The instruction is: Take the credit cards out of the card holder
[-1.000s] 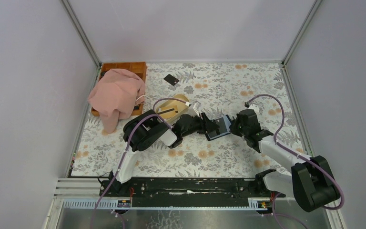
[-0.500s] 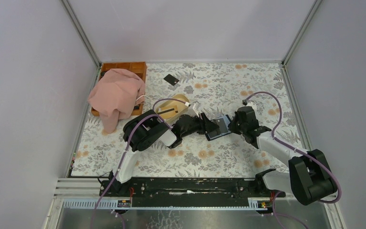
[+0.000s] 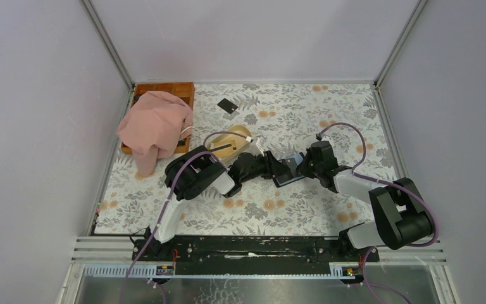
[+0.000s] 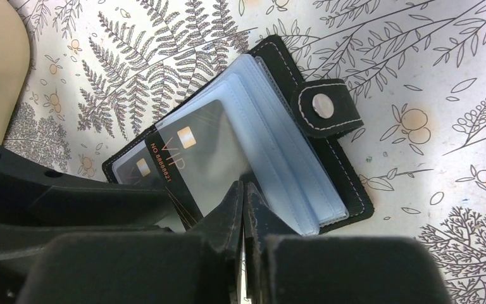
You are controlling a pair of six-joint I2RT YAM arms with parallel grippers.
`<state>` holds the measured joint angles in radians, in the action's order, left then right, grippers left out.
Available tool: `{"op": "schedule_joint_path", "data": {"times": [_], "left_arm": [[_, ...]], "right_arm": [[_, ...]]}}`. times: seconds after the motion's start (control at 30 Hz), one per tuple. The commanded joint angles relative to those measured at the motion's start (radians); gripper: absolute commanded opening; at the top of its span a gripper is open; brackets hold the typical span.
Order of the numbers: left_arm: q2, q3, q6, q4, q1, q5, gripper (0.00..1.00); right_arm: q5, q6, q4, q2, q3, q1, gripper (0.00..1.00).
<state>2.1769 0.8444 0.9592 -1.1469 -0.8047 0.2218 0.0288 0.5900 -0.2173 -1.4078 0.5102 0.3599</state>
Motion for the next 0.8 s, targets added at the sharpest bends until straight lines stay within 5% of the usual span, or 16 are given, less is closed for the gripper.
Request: {"op": "schedule_joint_path", "data": {"times": [0.0, 0.4, 0.47, 0.77], "left_arm": [[0.042, 0.002, 0.017, -0.031, 0.002, 0.022, 0.37], [0.106, 0.006, 0.100, -0.122, 0.019, 0.071, 0.12], [0.105, 0.006, 0.102, -0.125, 0.022, 0.080, 0.01], [0.049, -0.096, 0.096, -0.139, 0.074, 0.098, 0.00]], "right_arm": [[-0.023, 0.008, 0.003, -0.010, -0.014, 0.008, 0.00], [-0.023, 0.002, 0.002, -0.018, -0.016, 0.008, 0.00], [-0.023, 0.002, 0.002, -0.020, -0.016, 0.008, 0.00], [-0.010, 0.004, 0.004, -0.023, -0.004, 0.008, 0.00]]}}
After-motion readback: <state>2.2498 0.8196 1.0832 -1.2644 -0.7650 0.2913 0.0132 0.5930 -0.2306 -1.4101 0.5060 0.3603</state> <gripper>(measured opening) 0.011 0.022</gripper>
